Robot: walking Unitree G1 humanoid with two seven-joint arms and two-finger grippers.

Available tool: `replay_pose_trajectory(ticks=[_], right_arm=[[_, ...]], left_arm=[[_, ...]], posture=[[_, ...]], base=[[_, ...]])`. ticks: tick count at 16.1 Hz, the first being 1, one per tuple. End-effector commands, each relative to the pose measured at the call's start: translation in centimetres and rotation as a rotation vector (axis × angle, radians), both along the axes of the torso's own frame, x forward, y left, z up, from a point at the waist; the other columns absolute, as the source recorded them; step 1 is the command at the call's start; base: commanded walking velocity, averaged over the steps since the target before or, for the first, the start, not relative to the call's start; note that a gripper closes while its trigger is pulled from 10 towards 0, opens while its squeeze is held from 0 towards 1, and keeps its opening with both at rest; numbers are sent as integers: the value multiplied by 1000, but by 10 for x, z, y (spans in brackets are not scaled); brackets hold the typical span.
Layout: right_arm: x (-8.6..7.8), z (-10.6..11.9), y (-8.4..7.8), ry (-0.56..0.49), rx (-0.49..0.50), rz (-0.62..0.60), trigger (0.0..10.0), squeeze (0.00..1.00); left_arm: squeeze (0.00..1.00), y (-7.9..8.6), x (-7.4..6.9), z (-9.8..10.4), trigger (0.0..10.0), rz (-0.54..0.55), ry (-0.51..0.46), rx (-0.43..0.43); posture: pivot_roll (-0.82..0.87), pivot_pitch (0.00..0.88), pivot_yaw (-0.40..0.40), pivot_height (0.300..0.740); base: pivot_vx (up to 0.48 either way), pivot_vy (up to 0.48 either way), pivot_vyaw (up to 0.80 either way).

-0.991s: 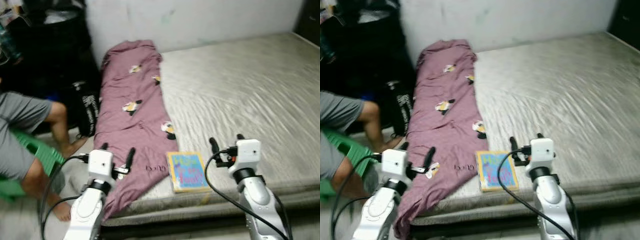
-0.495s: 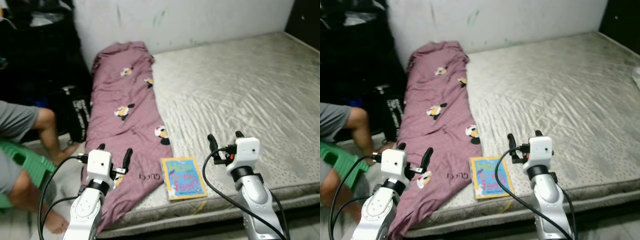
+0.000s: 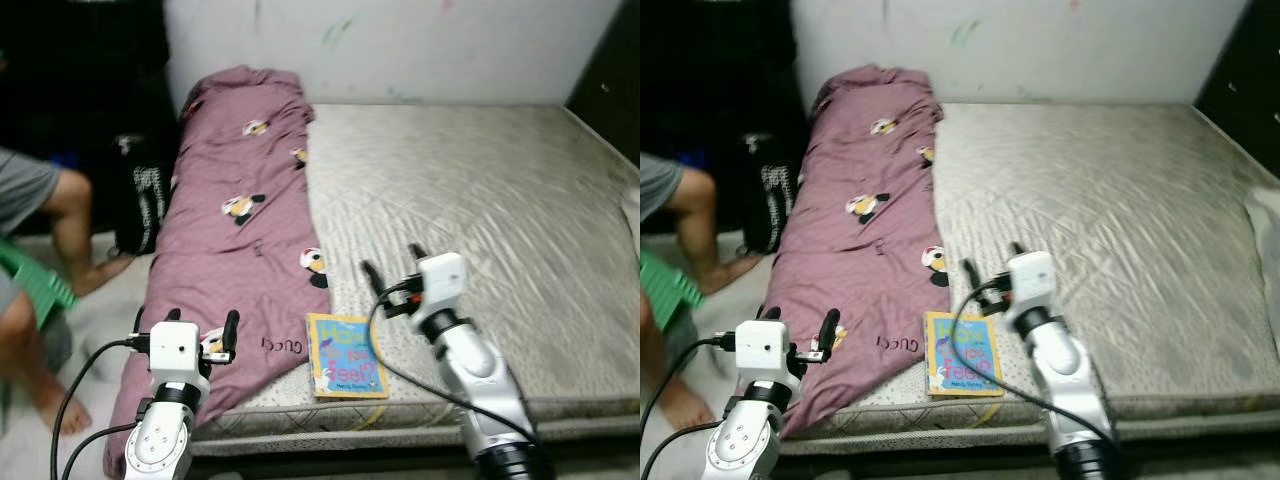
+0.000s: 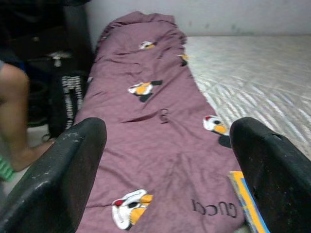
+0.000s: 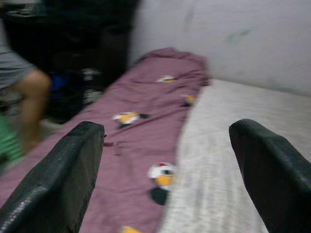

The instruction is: Clean up the room

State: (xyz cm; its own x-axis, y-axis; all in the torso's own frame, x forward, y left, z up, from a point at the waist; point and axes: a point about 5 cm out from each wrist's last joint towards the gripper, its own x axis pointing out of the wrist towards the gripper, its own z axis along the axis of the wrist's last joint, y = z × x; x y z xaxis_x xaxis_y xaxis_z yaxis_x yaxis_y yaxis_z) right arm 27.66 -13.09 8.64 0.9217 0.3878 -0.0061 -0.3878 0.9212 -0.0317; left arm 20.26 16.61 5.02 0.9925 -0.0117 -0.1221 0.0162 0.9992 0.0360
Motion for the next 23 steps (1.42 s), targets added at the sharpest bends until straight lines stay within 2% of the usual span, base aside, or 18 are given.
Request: replay_pose_trajectory(ticks=[1, 6, 10, 13, 23], right_arm=[[2, -3, 5, 18, -10, 38, 10000, 0], [-5, -5, 1, 16, -6, 41, 10000, 0], [-5, -4, -2, 9, -10, 28, 10000, 0], [-8, -4, -3, 7, -18, 31, 10000, 0], [-11, -5, -7, 11, -41, 27, 10000, 0]], left_arm=[[0, 3, 1, 6, 10000, 19, -26, 16], [0, 0, 7, 9, 10000, -32, -43, 33], [0, -2, 9, 8, 10000, -47, -40, 34], [0, -3, 7, 7, 10000, -55, -36, 31], [0, -4, 7, 6, 10000, -67, -32, 28]], posture=[[101, 0, -55, 740], [62, 0, -22, 740], [45, 0, -10, 740], [42, 0, -11, 740], [27, 0, -7, 740]], base=[[0, 0, 0], [0, -49, 0], [0, -319, 0], [0, -321, 542], [0, -320, 0]])
